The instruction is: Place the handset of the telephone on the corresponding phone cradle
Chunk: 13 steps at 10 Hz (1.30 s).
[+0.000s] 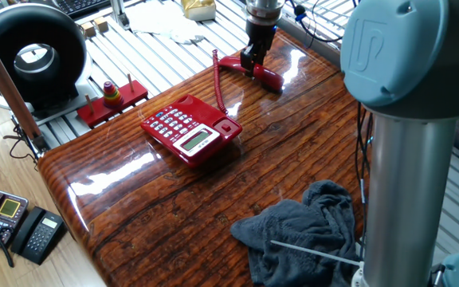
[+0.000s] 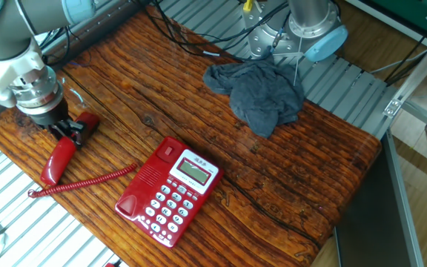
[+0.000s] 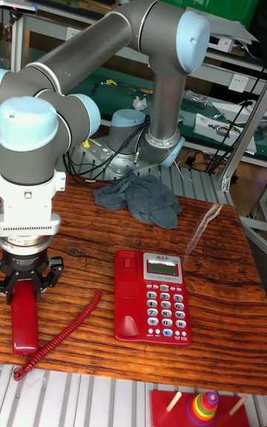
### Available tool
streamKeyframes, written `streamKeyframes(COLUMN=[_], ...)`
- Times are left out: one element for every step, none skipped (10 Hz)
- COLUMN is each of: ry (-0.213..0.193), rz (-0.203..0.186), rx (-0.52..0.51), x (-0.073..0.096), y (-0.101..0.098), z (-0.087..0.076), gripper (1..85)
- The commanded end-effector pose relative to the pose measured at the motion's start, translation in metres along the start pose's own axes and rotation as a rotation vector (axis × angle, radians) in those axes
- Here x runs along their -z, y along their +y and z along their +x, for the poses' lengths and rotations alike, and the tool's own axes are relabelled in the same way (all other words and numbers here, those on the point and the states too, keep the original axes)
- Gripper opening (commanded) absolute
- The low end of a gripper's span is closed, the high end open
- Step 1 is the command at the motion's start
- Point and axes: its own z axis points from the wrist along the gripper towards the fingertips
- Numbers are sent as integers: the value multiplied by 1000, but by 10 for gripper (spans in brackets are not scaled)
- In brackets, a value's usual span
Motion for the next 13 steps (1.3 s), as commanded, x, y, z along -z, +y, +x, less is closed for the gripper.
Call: streamKeyframes(ry=[19,26,27,33,45,57,66,78,91,86,77,67,60], rz=[-21,-26,-35,-38,-47,-50,-46,-33,-12,-8,-10,-16,-23], rx=[-19,-29,-41,-58,-88,-116,-137,-179,-219,-245,-253,-256,-262], x=[12,14,15,17,19,22,26,31,35,38,39,41,43], y=[3,6,9,11,15,19,22,24,27,33,36,40,45], z=[3,2,2,4,6,8,9,10,11,10,9,8,7], gripper=[440,437,437,433,427,417,413,410,400,397,390,390,390])
